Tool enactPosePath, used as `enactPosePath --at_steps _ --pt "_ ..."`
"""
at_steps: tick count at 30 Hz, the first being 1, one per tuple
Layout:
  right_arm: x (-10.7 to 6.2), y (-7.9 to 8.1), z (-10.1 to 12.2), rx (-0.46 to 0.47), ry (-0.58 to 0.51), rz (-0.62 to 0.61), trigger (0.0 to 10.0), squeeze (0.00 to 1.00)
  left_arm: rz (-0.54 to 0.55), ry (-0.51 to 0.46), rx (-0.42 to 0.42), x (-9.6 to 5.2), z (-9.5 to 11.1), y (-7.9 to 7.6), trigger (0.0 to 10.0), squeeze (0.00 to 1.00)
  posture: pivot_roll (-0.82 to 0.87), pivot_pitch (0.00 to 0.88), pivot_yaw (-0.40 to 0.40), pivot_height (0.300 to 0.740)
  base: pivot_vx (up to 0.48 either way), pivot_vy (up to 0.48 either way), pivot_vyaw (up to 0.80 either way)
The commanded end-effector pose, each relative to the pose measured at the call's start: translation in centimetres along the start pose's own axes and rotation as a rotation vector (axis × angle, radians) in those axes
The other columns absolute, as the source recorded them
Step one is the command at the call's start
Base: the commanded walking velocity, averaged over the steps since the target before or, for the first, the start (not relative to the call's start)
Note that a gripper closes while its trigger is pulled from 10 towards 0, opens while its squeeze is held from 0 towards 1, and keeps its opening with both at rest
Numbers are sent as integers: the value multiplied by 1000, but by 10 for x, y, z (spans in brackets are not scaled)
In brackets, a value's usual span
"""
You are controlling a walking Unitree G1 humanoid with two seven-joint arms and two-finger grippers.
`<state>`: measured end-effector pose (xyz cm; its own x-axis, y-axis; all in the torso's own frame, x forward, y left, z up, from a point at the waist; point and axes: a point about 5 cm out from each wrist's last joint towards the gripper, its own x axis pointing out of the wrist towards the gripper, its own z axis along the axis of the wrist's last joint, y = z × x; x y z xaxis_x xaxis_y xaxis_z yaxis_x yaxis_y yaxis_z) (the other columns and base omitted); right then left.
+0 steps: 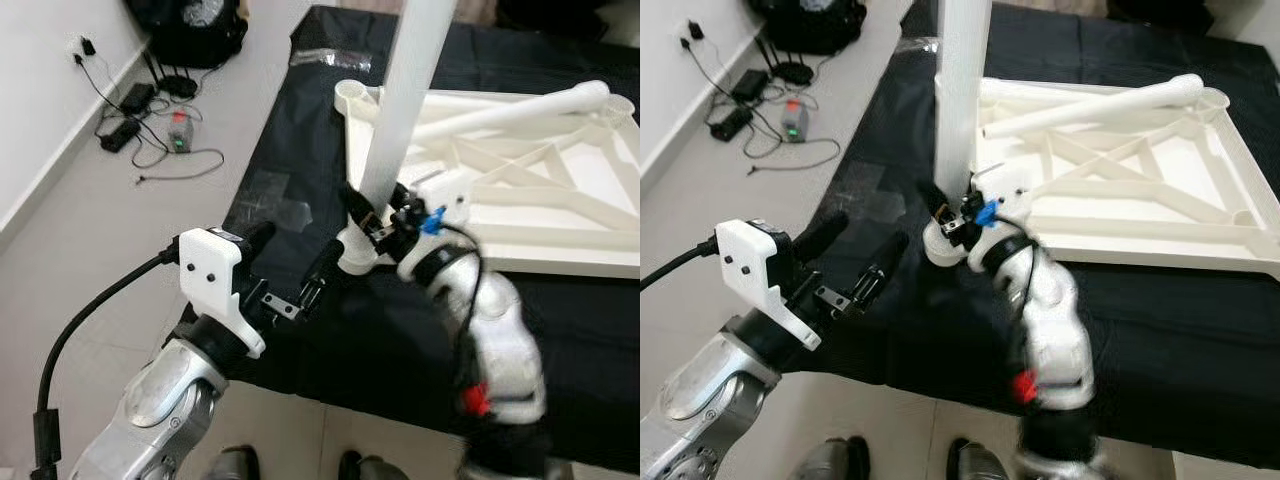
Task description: Building children table
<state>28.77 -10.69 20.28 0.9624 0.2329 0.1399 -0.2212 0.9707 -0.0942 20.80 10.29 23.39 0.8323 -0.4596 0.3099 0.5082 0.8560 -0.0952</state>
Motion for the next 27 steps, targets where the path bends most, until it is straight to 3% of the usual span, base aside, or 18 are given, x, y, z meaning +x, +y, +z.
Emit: enactPosePath --at_steps 1,3,4,5,6,7,8,13,14,17,18,19,20,23,24,27 --pt "-5 3 -58 -32 270 -6 0 0 -6 -1 9 2 -2 1 10000 0 -6 140 -54 740 0 0 0" --pt "-5 3 -58 -32 270 -6 0 0 -6 -1 9 2 -2 1 10000 0 -6 140 -54 740 0 0 0" --pt "6 3 -55 -32 243 19 0 0 -3 -5 13 3 -2 1 10000 0 8 132 -53 740 0 0 0" --pt "6 3 -55 -32 243 19 0 0 -3 -5 13 3 -2 1 10000 0 8 132 -53 740 0 0 0" --pt "16 -3 -50 -37 230 22 2510 0 3 -6 18 4 -2 2 10000 0 9 133 -49 740 0 0 0" --pt "16 -3 -50 -37 230 22 2510 0 3 -6 18 4 -2 2 10000 0 9 133 -49 740 0 0 0" --pt "19 -10 -45 -47 235 16 10000 0 8 -8 22 4 -2 2 10000 0 15 142 -49 740 0 0 0" --pt "22 -14 -24 -36 197 134 10000 0 12 -7 25 3 -2 2 10000 0 25 157 -47 740 0 0 0" --pt "24 -11 -15 -34 165 222 10000 1000 12 -6 24 3 -2 2 10000 0 23 161 -38 740 0 0 0" --pt "25 -8 -10 -36 146 277 10000 1000 13 -6 24 3 -3 2 10000 0 23 161 -38 740 0 0 0" --pt "26 -6 -2 -29 120 381 10000 1000 14 -6 24 3 -3 2 10000 0 45 168 -35 740 0 0 0" --pt "26 -6 -2 -29 120 381 10000 1000 14 -6 24 3 -3 2 10000 0 45 168 -35 740 0 0 0" --pt "31 -13 8 -64 79 537 10000 1000 16 -4 25 3 -2 2 10000 0 47 172 -19 740 0 0 0" --pt "31 -13 8 -64 79 537 10000 1000 16 -4 25 3 -2 2 10000 0 47 172 -19 740 0 0 0" --pt "38 -20 16 -92 53 664 10000 1000 20 -3 27 2 -2 3 10000 0 54 176 -25 740 0 0 0" --pt "38 -20 16 -92 53 664 10000 1000 20 -3 27 2 -2 3 10000 0 54 176 -25 740 0 0 0"
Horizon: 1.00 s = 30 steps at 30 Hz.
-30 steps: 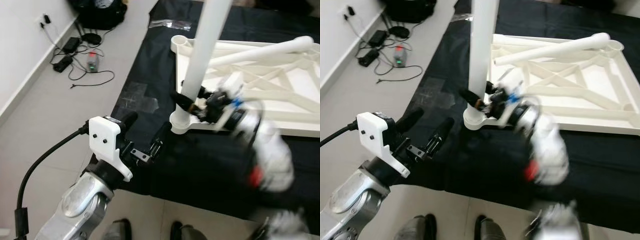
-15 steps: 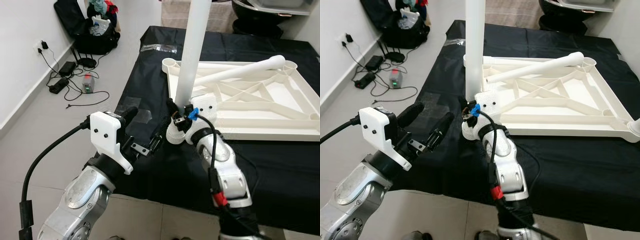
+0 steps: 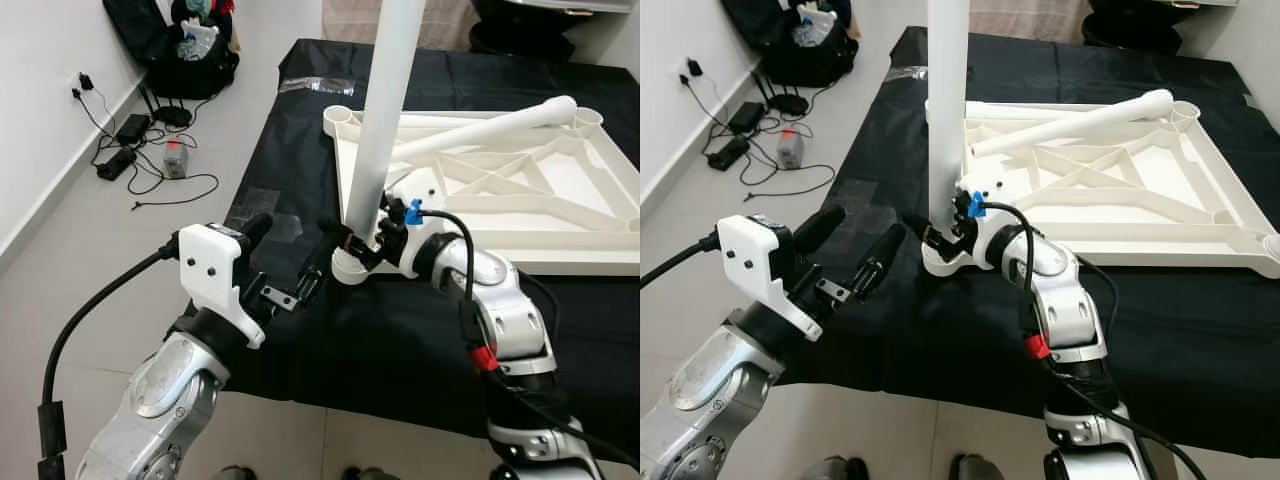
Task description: Building children table
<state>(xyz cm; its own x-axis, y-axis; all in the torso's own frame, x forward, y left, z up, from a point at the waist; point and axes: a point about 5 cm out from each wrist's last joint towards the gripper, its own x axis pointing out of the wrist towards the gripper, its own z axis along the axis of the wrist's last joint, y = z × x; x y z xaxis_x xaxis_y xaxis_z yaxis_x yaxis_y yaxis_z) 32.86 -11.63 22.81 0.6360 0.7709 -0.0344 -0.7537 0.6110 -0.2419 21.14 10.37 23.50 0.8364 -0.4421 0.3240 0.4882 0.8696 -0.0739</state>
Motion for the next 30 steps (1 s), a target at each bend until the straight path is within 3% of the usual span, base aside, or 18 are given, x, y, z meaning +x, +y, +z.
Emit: enactPosePath --at_steps 1,3,4,10,21,22,23,25,30 --pt "4 -9 8 -35 -27 112 10000 0 7 14 2 -2 -2 2 10000 0 67 183 -23 740 0 0 0" --pt "4 -9 8 -35 -27 112 10000 0 7 14 2 -2 -2 2 10000 0 67 183 -23 740 0 0 0" --pt "14 -22 17 -50 -55 157 10000 0 11 14 6 -3 -1 3 10000 0 82 187 -19 740 0 0 0" --pt "34 -32 37 -28 -131 213 10000 0 13 15 15 -2 1 4 10000 0 100 190 -18 740 0 0 0" --pt "33 -39 42 -7 -175 334 10000 0 -1 10 4 0 1 0 10000 0 80 208 -33 740 0 0 0" --pt "33 -40 42 -5 -181 347 4157 0 -2 11 2 0 1 0 10000 0 77 207 -36 740 0 0 0" --pt "33 -40 42 -5 -181 347 4157 0 -2 11 2 0 1 0 10000 0 77 207 -36 740 0 0 0" --pt "35 -41 42 1 -194 371 0 0 -5 12 1 -1 2 0 10000 0 84 215 -32 740 0 0 0" --pt "37 -39 40 9 -205 378 0 0 -7 12 2 0 3 0 10000 0 80 215 -31 740 0 0 0"
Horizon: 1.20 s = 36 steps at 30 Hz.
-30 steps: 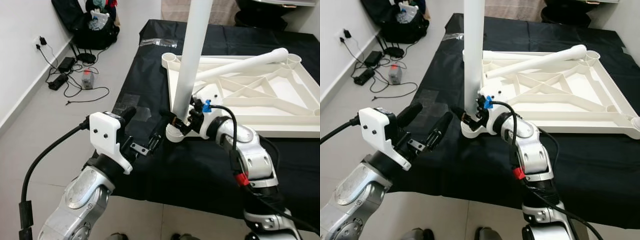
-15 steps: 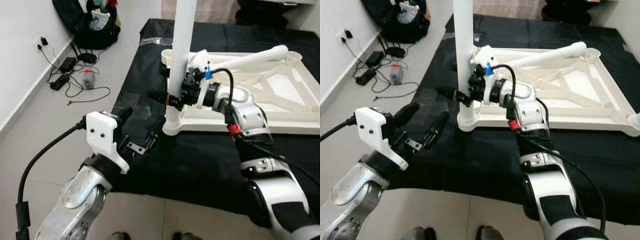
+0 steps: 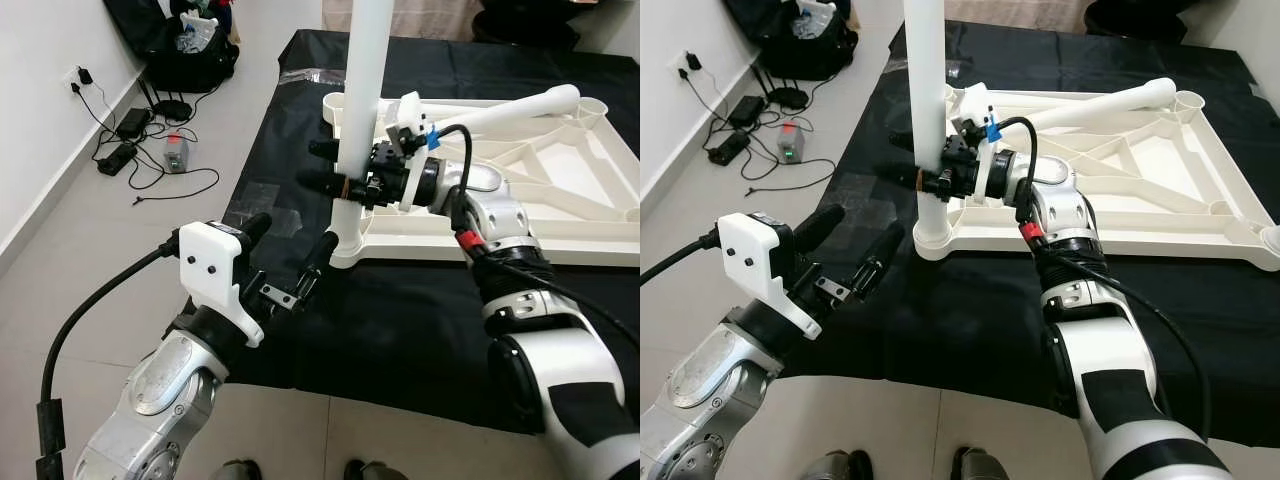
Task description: Building children table
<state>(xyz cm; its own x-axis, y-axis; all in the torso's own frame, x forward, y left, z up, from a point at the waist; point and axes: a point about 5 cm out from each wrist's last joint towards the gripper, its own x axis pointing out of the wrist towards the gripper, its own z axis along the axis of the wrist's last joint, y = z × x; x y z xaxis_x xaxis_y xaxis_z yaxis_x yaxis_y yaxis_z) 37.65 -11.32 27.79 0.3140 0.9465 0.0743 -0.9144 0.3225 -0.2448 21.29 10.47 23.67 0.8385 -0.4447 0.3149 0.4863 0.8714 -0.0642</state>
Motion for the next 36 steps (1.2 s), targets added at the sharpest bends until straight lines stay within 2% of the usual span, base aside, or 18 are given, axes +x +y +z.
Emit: enactPosePath --at_steps 1,7,11,12,13,16,17,18,19,20,21,22,25,26,30,33,34,36 --pt "8 5 -2 8 -12 45 0 0 -6 2 -8 -1 1 -1 10000 0 80 215 -31 740 0 0 0" --pt "4 6 -2 9 -35 26 0 0 -9 1 -6 0 1 -2 10000 0 81 213 -33 740 0 0 0" --pt "2 4 -2 -29 -16 -19 0 0 -10 -1 2 0 2 -2 10000 0 85 208 -32 740 0 0 0" --pt "4 6 -5 -47 6 -64 0 0 -8 -1 6 0 3 -2 10000 0 85 212 -35 740 0 0 0" --pt "10 12 -10 -33 15 -164 0 0 -2 -2 10 -1 4 -2 10000 0 87 213 -42 740 0 0 0" --pt "14 16 -14 -21 16 -235 0 0 1 -2 12 -2 4 -2 10000 0 90 216 -44 740 0 0 0" --pt "16 26 -28 -13 50 -546 0 0 8 -1 15 -2 4 -2 10000 0 91 218 -47 740 0 0 0" --pt "16 26 -28 -13 50 -546 0 0 8 -1 15 -2 4 -2 10000 0 91 218 -47 740 0 0 0" --pt "16 57 -49 -4 107 -734 0 0 15 0 19 -2 4 -1 10000 0 93 209 -56 740 0 0 0" --pt "16 57 -49 -4 107 -734 0 0 15 0 19 -2 4 -1 10000 0 93 209 -56 740 0 0 0" --pt "17 85 -64 32 155 -841 0 0 25 -4 20 -2 4 1 10000 0 91 213 -46 740 0 0 0" --pt "15 96 -67 40 168 -908 0 0 28 -4 21 -1 3 2 10000 0 71 194 -32 740 0 0 0" --pt "16 96 -67 36 166 -897 0 0 25 -4 19 0 2 2 10000 0 70 192 -33 740 0 0 0" --pt "15 88 -65 26 162 -900 0 0 8 -1 17 2 1 0 10000 0 61 177 -34 740 0 0 0" --pt "14 71 -56 -5 155 -921 0 0 7 3 19 4 -2 2 10000 0 54 170 -29 740 0 0 0" --pt "14 72 -54 -7 162 -939 0 0 13 2 20 4 -2 3 10000 0 54 170 -29 740 0 0 0" --pt "15 75 -53 3 176 -930 10000 0 21 7 22 3 -4 4 10000 0 57 172 -24 740 0 0 0" --pt "18 83 -50 16 176 -900 10000 0 29 18 25 1 -6 6 10000 0 61 174 -23 740 0 0 0"
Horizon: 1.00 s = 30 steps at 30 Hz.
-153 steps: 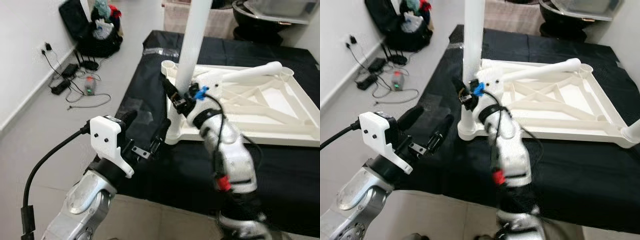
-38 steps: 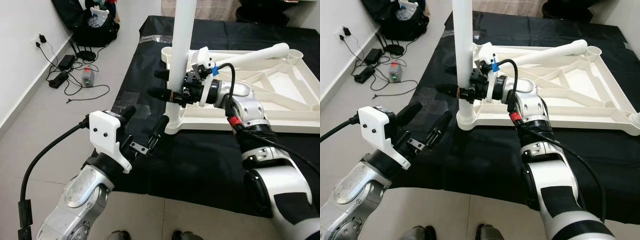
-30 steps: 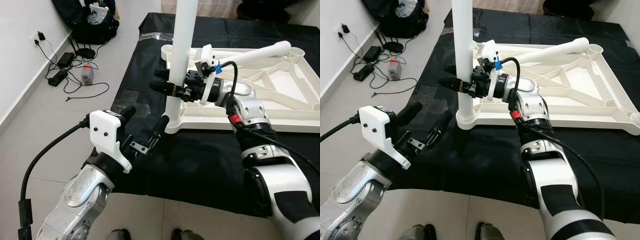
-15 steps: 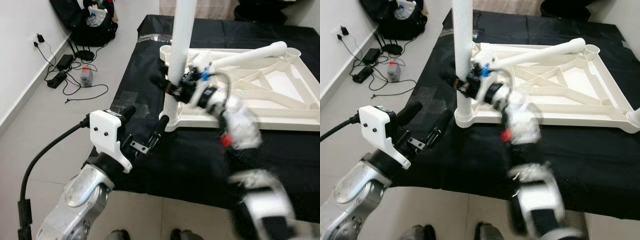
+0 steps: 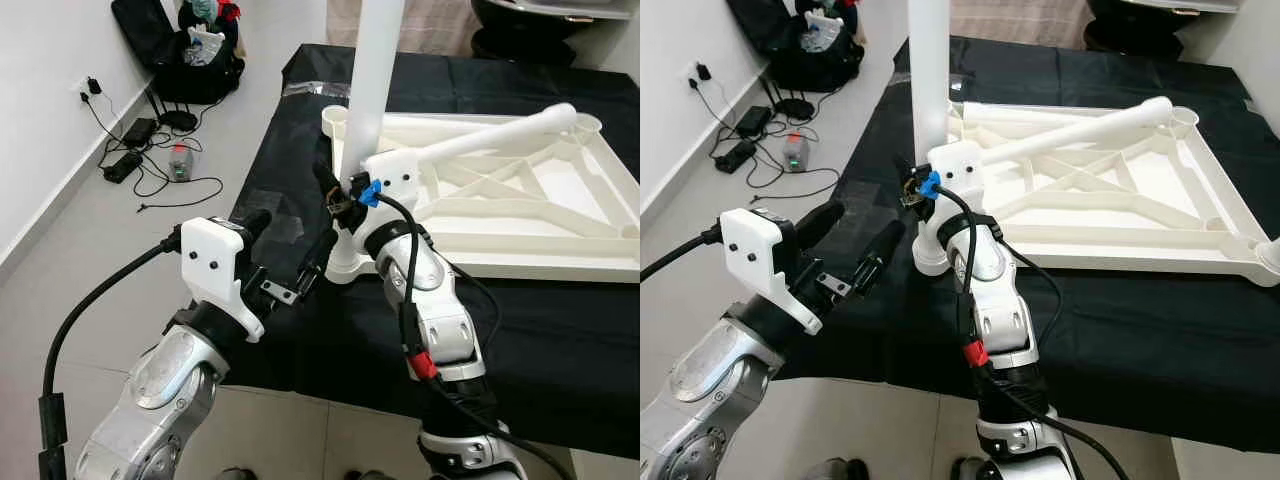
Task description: Building children table
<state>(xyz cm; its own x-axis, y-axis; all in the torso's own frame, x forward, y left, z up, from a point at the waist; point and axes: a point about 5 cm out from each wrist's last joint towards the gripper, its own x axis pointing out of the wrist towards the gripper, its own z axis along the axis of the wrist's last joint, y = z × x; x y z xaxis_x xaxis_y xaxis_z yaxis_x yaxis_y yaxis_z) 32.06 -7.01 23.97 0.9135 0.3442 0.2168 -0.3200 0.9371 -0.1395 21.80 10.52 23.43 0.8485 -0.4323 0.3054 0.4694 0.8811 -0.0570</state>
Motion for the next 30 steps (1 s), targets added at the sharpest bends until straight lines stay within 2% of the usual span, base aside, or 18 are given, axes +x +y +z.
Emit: enactPosePath --at_steps 1,2,3,4,5,6,7,9,10,12,15,17,19,23,24,25,26,30 --pt "-8 5 -27 -15 140 -9 10000 0 13 9 12 -2 -2 3 10000 0 61 174 -23 740 0 0 0" --pt "-9 8 -25 -12 134 12 10000 0 15 13 13 -3 -3 3 10000 0 61 174 -23 740 0 0 0" --pt "-8 12 -18 8 81 102 10000 63 18 19 15 -4 -4 4 10000 0 60 180 -21 740 0 0 0" --pt "-7 14 -9 5 21 172 10000 702 22 27 18 -5 -5 6 10000 0 61 182 -18 740 0 0 0" --pt "-7 14 -9 5 21 172 10000 702 22 27 18 -5 -5 6 10000 0 61 182 -18 740 0 0 0" --pt "-6 15 -4 4 -19 235 10000 1000 25 32 20 -6 -6 6 10000 0 61 183 -19 740 0 0 0" --pt "-6 15 -4 4 -19 235 10000 1000 25 32 20 -6 -6 6 10000 0 61 183 -19 740 0 0 0" --pt "-2 6 4 -9 -64 375 10000 1000 30 36 21 -7 -7 7 10000 0 73 195 -24 740 0 0 0" --pt "-2 6 4 -9 -64 375 10000 1000 30 36 21 -7 -7 7 10000 0 73 195 -24 740 0 0 0" --pt "5 -7 7 1 -69 459 10000 1000 36 38 22 -9 -7 7 10000 0 79 203 -25 740 0 0 0" --pt "12 -21 9 -70 -63 527 10000 1000 43 42 24 -11 -6 8 10000 0 103 212 -23 740 0 0 0" --pt "13 -24 9 -81 -60 557 10000 1000 43 42 24 -11 -6 7 10000 0 103 212 -23 740 0 0 0" --pt "18 -29 17 -89 -75 657 10000 1000 43 42 24 -11 -5 4 10000 0 130 224 -24 740 0 0 0" --pt "26 -35 27 -101 -104 702 10000 1000 46 49 23 -14 -5 2 10000 0 147 237 -26 740 0 0 0" --pt "30 -38 32 -99 -119 738 10000 51 50 61 23 -16 -6 1 10000 0 152 244 -25 740 0 0 0" --pt "30 -38 32 -99 -119 738 10000 51 50 61 23 -16 -6 1 10000 0 152 244 -25 740 0 0 0" --pt "36 -41 39 -90 -136 789 10000 0 53 76 23 -21 -7 0 10000 0 159 250 -22 740 0 0 0" --pt "39 -43 43 -80 -146 821 10000 0 51 81 23 -23 -7 0 10000 0 159 250 -22 740 0 0 0"
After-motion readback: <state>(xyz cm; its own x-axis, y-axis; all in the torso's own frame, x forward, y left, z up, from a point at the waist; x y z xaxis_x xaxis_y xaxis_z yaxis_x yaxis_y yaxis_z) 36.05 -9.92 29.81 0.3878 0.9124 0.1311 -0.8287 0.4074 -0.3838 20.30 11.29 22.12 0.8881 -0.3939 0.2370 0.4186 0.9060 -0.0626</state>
